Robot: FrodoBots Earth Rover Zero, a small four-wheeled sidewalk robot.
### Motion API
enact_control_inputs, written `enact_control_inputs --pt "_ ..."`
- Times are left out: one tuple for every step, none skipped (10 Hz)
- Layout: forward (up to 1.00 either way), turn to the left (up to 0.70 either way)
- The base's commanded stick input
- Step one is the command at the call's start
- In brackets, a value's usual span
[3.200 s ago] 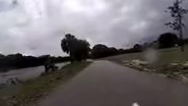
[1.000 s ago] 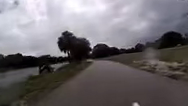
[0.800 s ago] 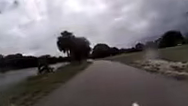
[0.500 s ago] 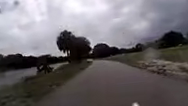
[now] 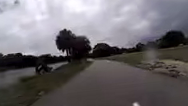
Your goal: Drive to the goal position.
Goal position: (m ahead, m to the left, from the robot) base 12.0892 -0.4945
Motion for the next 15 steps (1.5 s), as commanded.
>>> enact_control_inputs --pt "0.98 0.04" --pt "0.98 0.03" --pt "0.98 0.02" --pt "0.98 0.00" --pt "0.98 -0.35" --pt "0.98 -0.12" --pt "0.98 0.04" --pt "0.98 0.04" --pt "0.98 0.04" --pt "0.98 0.04" --pt "0.98 0.04" --pt "0.98 0.04" --pt "0.98 0.04" --pt "0.98 0.04" --pt "0.98 0.04"
